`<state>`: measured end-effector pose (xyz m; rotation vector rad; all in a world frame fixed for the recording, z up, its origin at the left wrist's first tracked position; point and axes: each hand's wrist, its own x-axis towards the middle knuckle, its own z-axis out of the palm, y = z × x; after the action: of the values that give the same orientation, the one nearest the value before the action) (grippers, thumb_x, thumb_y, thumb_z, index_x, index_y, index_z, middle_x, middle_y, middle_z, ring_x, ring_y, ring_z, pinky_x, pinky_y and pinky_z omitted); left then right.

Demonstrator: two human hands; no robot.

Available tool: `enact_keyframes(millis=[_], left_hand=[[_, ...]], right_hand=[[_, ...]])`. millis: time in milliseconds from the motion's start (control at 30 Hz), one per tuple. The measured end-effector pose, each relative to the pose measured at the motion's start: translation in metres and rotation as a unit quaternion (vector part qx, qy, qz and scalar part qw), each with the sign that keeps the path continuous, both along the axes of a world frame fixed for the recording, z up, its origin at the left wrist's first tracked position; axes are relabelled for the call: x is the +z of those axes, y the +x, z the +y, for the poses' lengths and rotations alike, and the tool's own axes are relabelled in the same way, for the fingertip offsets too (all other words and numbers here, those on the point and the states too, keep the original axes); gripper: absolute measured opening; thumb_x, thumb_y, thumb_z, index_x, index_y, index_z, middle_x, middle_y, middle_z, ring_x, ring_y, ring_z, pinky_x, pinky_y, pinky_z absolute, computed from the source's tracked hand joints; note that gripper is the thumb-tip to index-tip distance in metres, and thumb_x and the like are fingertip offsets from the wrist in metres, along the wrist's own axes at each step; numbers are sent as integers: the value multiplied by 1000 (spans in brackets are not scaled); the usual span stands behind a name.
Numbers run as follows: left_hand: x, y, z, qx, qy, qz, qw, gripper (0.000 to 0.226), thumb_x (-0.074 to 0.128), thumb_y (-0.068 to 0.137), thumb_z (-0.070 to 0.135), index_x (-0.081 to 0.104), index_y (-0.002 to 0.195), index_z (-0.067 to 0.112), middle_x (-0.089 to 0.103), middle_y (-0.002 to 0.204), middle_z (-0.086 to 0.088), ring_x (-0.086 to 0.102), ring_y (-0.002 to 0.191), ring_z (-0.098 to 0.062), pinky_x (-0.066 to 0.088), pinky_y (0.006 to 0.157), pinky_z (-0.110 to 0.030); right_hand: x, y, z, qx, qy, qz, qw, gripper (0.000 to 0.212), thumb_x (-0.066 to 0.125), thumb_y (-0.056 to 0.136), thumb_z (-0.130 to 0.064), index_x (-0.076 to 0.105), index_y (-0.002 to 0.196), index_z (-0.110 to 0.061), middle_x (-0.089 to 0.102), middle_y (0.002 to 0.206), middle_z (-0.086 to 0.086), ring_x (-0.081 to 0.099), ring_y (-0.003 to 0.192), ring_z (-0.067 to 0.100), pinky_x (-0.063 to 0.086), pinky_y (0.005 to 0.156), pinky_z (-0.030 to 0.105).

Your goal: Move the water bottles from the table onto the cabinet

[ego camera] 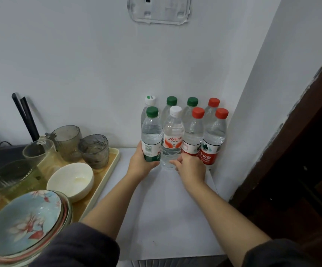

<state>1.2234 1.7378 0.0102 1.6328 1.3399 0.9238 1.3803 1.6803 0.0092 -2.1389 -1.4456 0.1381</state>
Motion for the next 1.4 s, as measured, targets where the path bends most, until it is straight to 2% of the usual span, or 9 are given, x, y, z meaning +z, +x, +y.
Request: enact_keyframes(millis=[300,500,633,733,800,900,1033,1200,1400], left_hand=[[-4,-3,7,-25,-30,-8,999,70,82,68,11,49,128,21,63,110,7,62,100,-15,50,85,-31],[2,-1,5,-23,-44,2,999,71,82,69,11,47,130,20,62,112,6,60,101,-15,45,81,-26],[8,-1,0,-7,-55,26,998,80,84,69,15,39,134,18,60,116,4,58,115,-22,45,85,-30],[10,-10,-19,46,-54,99,993,110,83,72,28,9,153,12,32,154,-6,32,141,-24,34,108,-36],[13,-19,-39,67,-10,180,981,110,78,77,37,4,154,12,17,161,-6,20,146,-22,25,115,-36],[10,-32,-87,94,40,284,953,96,64,86,48,7,153,11,11,162,-8,10,148,-23,11,119,-34],[-7,-48,-154,112,22,357,927,83,43,93,55,1,154,17,-1,162,-9,-3,149,-26,-1,119,-38],[-21,-66,-231,161,18,365,917,79,41,95,54,2,154,19,-3,162,-7,-7,149,-26,-8,116,-36],[-30,-93,-327,256,-52,368,892,81,46,88,54,15,154,17,7,161,-7,0,149,-27,-2,117,-38]], right_hand=[[-1,4,-2,10,3,18,1000,32,70,83,-48,67,80,-17,72,76,2,65,74,23,52,66,34],[1,6,0,27,-20,13,999,32,69,84,-49,65,77,-18,70,72,-1,65,70,21,55,67,36],[11,11,-7,58,-54,-7,997,29,68,85,-47,65,89,-18,71,84,0,65,83,23,52,71,34],[18,10,-21,94,-116,-70,986,37,62,88,-52,62,109,-21,71,103,-3,63,100,20,50,81,33],[19,6,-32,112,-131,-110,979,47,55,90,-55,57,123,-22,65,119,0,56,113,21,44,93,35],[17,-1,-50,169,-174,-152,958,61,46,93,-60,42,142,-25,46,144,3,37,135,25,28,108,42],[11,-19,-73,262,-202,-139,933,70,39,94,-61,19,154,-30,14,163,4,5,150,27,4,118,52],[3,-47,-100,380,-208,-146,889,72,35,96,-61,5,155,-34,-2,165,3,-10,151,29,-4,117,57],[4,-95,-147,537,-182,-202,798,71,28,95,-63,2,155,-35,-9,165,1,-17,150,28,-9,116,56]])
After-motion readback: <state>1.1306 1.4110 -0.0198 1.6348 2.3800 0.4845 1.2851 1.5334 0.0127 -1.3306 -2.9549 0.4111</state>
